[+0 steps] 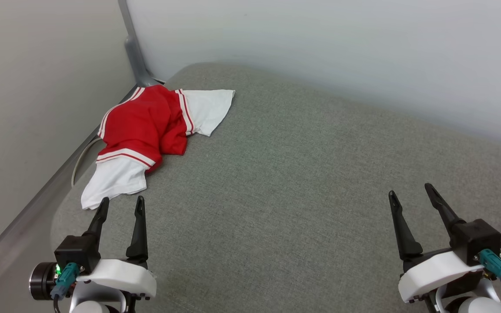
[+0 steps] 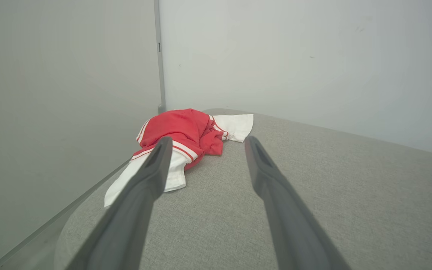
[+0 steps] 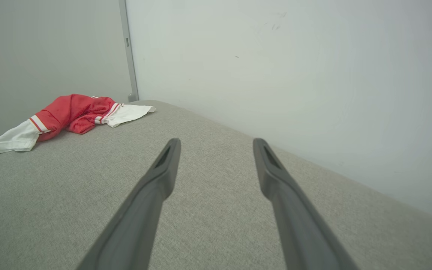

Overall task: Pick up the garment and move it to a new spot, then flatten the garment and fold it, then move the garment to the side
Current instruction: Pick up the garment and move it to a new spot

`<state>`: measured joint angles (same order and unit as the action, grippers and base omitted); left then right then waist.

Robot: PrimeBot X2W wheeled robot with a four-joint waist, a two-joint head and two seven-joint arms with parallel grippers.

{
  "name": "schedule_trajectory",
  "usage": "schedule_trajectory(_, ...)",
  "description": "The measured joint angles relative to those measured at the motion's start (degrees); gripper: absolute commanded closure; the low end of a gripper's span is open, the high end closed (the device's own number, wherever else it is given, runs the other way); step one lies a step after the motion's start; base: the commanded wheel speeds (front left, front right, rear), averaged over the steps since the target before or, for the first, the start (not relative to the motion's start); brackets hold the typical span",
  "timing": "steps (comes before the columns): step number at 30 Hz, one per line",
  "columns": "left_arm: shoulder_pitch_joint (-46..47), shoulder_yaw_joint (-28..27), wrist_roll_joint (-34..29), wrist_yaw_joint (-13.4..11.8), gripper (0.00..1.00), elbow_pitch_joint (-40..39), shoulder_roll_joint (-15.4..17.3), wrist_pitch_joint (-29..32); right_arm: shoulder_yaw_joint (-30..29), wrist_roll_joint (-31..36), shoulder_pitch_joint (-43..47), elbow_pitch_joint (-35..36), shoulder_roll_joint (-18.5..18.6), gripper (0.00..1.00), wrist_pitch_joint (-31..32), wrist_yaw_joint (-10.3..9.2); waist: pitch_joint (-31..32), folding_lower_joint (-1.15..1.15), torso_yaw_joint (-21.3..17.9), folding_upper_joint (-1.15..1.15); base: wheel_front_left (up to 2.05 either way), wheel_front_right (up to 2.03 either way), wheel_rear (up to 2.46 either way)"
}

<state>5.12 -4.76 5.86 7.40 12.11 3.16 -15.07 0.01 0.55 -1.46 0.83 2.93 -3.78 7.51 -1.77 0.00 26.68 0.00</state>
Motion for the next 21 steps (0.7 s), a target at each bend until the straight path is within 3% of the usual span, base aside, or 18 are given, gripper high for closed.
schedule_trajectory(12, 6.21, -1.66, 1.56, 0.01, 0.0, 1.03, 0.2, 0.0, -0.99, 1.02, -3.63, 1.4, 0.0, 0.0, 0.36, 0.0, -5.57, 0.0, -1.13, 0.0, 0.0, 0.0, 0.0)
schedule_trajectory(17, 12.03, -2.18, 3.82, 0.09, 0.0, 3.34, 2.47, -0.01, -0.7, 2.07, -5.98, 2.87, -0.01, 0.0, 1.3, 0.0, -9.56, 0.01, -2.7, 0.0, 0.0, 0.0, 0.0)
schedule_trajectory(21, 17.56, -1.53, 6.71, 0.09, 0.0, 6.8, 6.45, -0.01, -0.63, 3.2, -7.92, 4.27, -0.01, 0.0, 1.9, 0.0, -13.08, 0.01, -4.32, 0.0, 0.0, 0.0, 0.0)
